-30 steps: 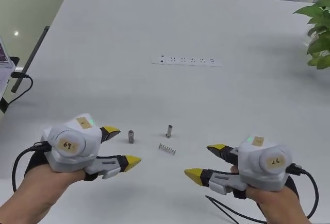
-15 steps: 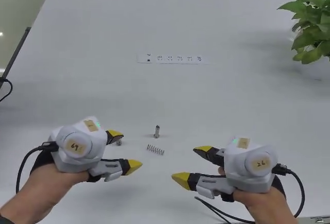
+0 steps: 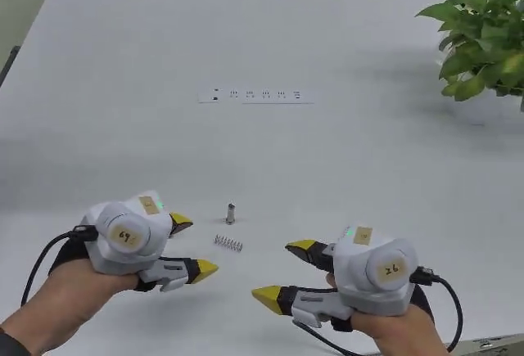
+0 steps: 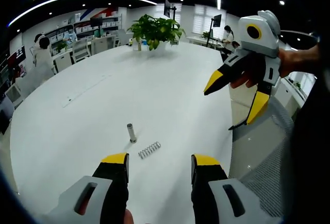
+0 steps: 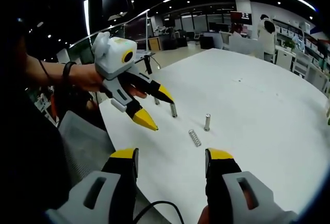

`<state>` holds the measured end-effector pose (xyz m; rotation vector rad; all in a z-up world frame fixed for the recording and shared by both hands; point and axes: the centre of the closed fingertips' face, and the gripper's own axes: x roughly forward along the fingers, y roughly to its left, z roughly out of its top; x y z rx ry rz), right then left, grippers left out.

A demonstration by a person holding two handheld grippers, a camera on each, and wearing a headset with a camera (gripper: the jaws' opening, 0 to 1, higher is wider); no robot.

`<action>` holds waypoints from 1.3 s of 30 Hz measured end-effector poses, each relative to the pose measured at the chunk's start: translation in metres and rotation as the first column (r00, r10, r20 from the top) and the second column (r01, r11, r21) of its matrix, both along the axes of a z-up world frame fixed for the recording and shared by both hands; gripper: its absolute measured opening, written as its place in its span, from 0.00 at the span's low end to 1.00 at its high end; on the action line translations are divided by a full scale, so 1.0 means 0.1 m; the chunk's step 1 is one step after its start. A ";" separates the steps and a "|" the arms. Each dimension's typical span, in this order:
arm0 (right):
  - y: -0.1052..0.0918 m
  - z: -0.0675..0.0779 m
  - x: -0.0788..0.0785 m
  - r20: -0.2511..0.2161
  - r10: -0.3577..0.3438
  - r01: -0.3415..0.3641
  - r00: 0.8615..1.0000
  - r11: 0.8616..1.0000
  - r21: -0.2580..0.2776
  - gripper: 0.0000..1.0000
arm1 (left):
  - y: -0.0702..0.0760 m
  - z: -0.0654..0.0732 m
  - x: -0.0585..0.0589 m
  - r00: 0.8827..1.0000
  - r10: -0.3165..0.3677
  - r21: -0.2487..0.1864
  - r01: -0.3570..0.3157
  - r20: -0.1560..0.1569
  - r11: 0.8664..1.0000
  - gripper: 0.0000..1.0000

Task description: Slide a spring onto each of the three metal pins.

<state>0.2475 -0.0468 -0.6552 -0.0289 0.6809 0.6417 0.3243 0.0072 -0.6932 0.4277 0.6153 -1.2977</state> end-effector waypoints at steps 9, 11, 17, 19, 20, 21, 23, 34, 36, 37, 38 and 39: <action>-0.02 0.00 -0.06 -0.009 0.001 -0.001 1.000 1.000 -0.009 0.50 | -0.20 -0.28 0.01 0.999 -0.050 0.038 0.050 -0.023 0.998 0.42; -0.03 -0.01 -0.07 -0.012 -0.001 0.001 1.000 1.000 -0.010 0.50 | -0.23 -0.34 0.02 0.998 -0.046 0.038 0.048 -0.044 0.998 0.41; -0.06 -0.04 -0.13 -0.024 -0.006 0.006 1.000 1.000 -0.012 0.50 | -0.34 -0.51 0.08 0.997 -0.044 0.058 0.048 -0.070 0.997 0.40; -0.07 -0.05 -0.13 -0.026 -0.008 0.008 1.000 1.000 -0.013 0.50 | -0.36 -0.59 0.11 0.996 -0.040 0.071 0.045 -0.078 0.996 0.39; -0.07 -0.05 -0.14 -0.027 -0.009 0.009 1.000 1.000 -0.014 0.50 | -0.37 -0.62 0.12 0.996 -0.039 0.076 0.045 -0.084 0.996 0.39; -0.08 -0.05 -0.14 -0.028 -0.011 0.010 1.000 1.000 -0.014 0.50 | -0.38 -0.67 0.13 0.995 -0.037 0.080 0.044 -0.091 0.996 0.39; -0.10 -0.05 -0.14 -0.028 -0.017 0.016 0.999 1.000 -0.012 0.49 | -0.40 -0.74 0.13 0.992 -0.018 0.077 0.028 -0.128 0.997 0.39; -0.18 -0.05 -0.19 -0.030 -0.050 0.049 0.998 0.999 -0.009 0.49 | -0.34 -0.87 0.00 0.990 -0.035 0.123 0.053 -0.139 0.991 0.34; -0.18 -0.07 -0.20 -0.035 -0.050 0.050 0.998 0.999 -0.010 0.49 | -0.32 -0.90 0.02 0.991 -0.032 0.134 0.049 -0.130 0.990 0.32; -0.18 -0.08 -0.21 -0.037 -0.046 0.046 0.998 0.999 -0.013 0.49 | -0.30 -0.92 0.02 0.992 -0.033 0.147 0.051 -0.124 0.988 0.31; -0.17 -0.08 -0.21 -0.038 -0.045 0.044 0.998 0.999 -0.013 0.49 | -0.29 -0.94 0.02 0.992 -0.034 0.155 0.052 -0.121 0.987 0.31; -0.17 -0.08 -0.21 -0.038 -0.043 0.043 0.998 0.999 -0.012 0.49 | -0.28 -0.94 0.02 0.992 -0.034 0.158 0.053 -0.119 0.986 0.30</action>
